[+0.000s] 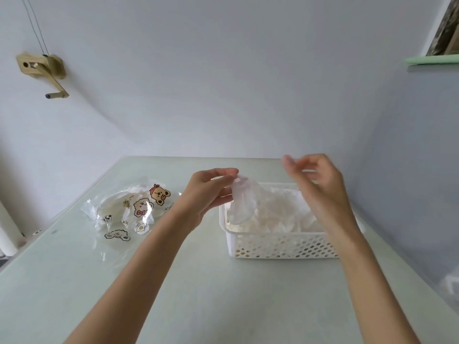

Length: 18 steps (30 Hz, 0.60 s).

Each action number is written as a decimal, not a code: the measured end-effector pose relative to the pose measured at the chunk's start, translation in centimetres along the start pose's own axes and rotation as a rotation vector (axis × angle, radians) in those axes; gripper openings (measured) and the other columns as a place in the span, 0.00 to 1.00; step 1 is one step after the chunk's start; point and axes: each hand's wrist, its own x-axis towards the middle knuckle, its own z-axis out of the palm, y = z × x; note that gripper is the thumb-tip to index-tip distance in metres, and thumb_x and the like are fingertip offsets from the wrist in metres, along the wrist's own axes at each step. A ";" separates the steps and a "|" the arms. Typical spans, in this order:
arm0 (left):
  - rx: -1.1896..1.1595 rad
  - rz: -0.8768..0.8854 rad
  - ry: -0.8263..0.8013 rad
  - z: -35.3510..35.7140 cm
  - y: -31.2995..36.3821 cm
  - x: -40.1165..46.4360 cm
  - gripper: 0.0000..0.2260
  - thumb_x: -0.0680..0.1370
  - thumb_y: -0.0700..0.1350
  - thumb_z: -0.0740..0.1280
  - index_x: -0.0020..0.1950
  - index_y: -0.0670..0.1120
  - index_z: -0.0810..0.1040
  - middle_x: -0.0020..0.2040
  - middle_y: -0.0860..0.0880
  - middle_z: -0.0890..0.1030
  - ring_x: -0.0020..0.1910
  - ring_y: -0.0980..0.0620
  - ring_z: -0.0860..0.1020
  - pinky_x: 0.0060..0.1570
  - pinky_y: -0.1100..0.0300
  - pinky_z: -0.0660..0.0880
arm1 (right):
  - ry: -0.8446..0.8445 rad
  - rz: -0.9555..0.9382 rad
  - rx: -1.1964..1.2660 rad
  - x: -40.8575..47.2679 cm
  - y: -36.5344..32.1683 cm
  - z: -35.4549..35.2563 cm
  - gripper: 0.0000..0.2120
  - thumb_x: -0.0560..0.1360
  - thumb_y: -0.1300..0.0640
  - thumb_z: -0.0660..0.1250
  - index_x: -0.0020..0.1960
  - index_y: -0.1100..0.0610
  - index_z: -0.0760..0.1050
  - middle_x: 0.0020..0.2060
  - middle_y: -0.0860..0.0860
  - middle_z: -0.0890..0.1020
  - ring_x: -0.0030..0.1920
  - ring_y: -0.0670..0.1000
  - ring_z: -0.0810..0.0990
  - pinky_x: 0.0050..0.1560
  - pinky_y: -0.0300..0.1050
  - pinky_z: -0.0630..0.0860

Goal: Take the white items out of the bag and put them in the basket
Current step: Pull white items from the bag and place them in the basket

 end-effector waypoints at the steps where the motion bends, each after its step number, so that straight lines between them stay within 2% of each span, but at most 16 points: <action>1: -0.021 -0.005 -0.003 0.1 0.2 0.0 0.06 0.80 0.39 0.64 0.54 0.44 0.79 0.43 0.49 0.83 0.36 0.57 0.81 0.37 0.68 0.78 | -0.133 0.004 -0.062 -0.6 -0.5 0.1 0.27 0.62 0.34 0.73 0.51 0.49 0.70 0.50 0.41 0.76 0.50 0.42 0.76 0.44 0.33 0.70; 3: -0.059 -0.010 -0.017 0.3 0.5 0.1 0.07 0.81 0.39 0.62 0.53 0.45 0.79 0.44 0.47 0.82 0.39 0.56 0.81 0.38 0.68 0.79 | -0.352 -0.070 -0.299 -1.7 -0.8 0.6 0.36 0.56 0.34 0.76 0.57 0.43 0.64 0.55 0.37 0.68 0.56 0.40 0.70 0.49 0.34 0.68; 6: -0.153 -0.002 -0.036 0.4 1.0 0.2 0.08 0.81 0.40 0.61 0.56 0.44 0.79 0.47 0.45 0.80 0.42 0.54 0.80 0.42 0.67 0.80 | -0.446 -0.427 -0.527 -2.2 -0.4 1.3 0.46 0.60 0.46 0.80 0.69 0.40 0.57 0.67 0.38 0.56 0.68 0.39 0.55 0.65 0.38 0.62; 8: -0.221 -0.011 -0.044 0.4 1.4 0.1 0.09 0.81 0.39 0.61 0.58 0.42 0.79 0.43 0.47 0.82 0.38 0.57 0.82 0.39 0.68 0.79 | -0.383 -0.587 -0.601 -2.2 -0.3 1.8 0.43 0.62 0.53 0.80 0.69 0.39 0.61 0.70 0.41 0.57 0.70 0.41 0.55 0.65 0.41 0.63; 10: -0.237 -0.029 -0.064 0.4 1.6 -0.1 0.09 0.81 0.39 0.61 0.57 0.40 0.79 0.41 0.48 0.84 0.37 0.57 0.83 0.39 0.68 0.79 | -0.227 -0.695 -0.579 -1.9 -0.2 2.1 0.27 0.65 0.58 0.78 0.61 0.45 0.74 0.64 0.44 0.68 0.65 0.44 0.66 0.59 0.41 0.70; 12: -0.171 -0.028 -0.048 -0.1 1.5 -0.2 0.09 0.81 0.39 0.61 0.55 0.41 0.80 0.46 0.45 0.84 0.41 0.55 0.84 0.42 0.66 0.80 | -0.143 -0.627 -0.309 -1.9 -0.6 1.9 0.08 0.69 0.62 0.74 0.47 0.52 0.80 0.52 0.43 0.78 0.54 0.43 0.76 0.51 0.39 0.74; 13: -0.129 -0.023 -0.043 -0.5 1.3 -0.3 0.09 0.81 0.39 0.61 0.55 0.42 0.80 0.48 0.44 0.84 0.44 0.54 0.84 0.44 0.66 0.80 | -0.140 -0.529 -0.125 -1.8 -0.8 1.7 0.04 0.72 0.62 0.72 0.42 0.54 0.79 0.45 0.42 0.80 0.48 0.42 0.78 0.47 0.37 0.75; 15: -0.058 -0.031 -0.075 -1.4 0.9 -0.8 0.09 0.81 0.40 0.62 0.55 0.43 0.80 0.51 0.45 0.85 0.48 0.55 0.84 0.45 0.66 0.80 | -0.116 -0.336 0.106 -1.6 -1.3 1.1 0.06 0.76 0.59 0.68 0.40 0.56 0.77 0.36 0.43 0.80 0.40 0.42 0.78 0.41 0.33 0.74; 18: 0.087 -0.008 -0.049 -2.6 1.3 -1.3 0.10 0.82 0.45 0.61 0.57 0.45 0.80 0.51 0.48 0.85 0.47 0.57 0.84 0.42 0.66 0.79 | -0.108 -0.198 0.188 -1.3 -1.4 0.3 0.08 0.78 0.56 0.65 0.42 0.56 0.78 0.32 0.43 0.78 0.34 0.42 0.76 0.35 0.31 0.71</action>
